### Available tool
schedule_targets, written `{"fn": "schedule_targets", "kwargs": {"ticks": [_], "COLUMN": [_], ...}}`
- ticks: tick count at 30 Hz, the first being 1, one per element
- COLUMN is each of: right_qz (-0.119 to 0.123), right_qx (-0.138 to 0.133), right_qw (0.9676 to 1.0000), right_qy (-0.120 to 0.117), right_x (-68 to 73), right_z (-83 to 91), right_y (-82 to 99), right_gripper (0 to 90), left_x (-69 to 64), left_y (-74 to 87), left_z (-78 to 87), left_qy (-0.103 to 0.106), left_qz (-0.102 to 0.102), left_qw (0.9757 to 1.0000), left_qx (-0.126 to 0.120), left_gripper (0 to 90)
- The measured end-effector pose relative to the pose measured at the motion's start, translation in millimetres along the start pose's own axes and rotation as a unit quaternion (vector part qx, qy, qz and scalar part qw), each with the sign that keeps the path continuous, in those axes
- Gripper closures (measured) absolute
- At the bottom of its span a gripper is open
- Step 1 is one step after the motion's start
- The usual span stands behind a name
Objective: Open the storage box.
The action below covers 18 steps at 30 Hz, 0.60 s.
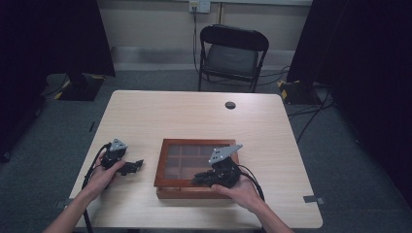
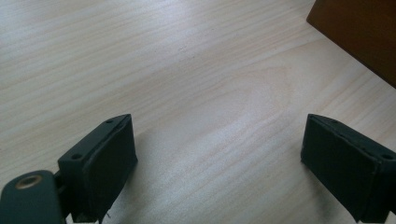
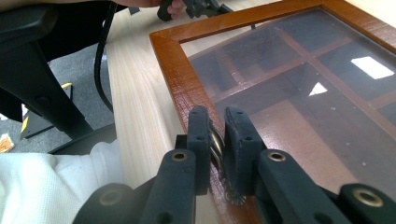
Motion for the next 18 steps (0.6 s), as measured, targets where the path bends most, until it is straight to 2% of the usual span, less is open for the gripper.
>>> {"fn": "schedule_targets", "kwargs": {"ticks": [18], "right_qz": [0.007], "right_qx": [-0.007], "right_qw": [0.9999], "right_qy": [0.006], "right_x": [0.8], "right_z": [11.9], "right_y": [-17.0], "right_gripper": [81.4], "left_x": [0.1], "left_y": [0.0], "left_z": [0.0], "left_qy": [0.0], "left_qz": [0.0], "left_qw": [1.0], "left_qx": [0.0], "left_gripper": [9.4]}}
Point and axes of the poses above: each handheld gripper's, and its own axes: z roughly backward along the jaws, y roughly out of its underside, x roughly to its left, the point moved 6 cm from there along -z, roughly forward along the jaws, and after that the axes turned 10 degrees about -y, right-handed, at the moved point
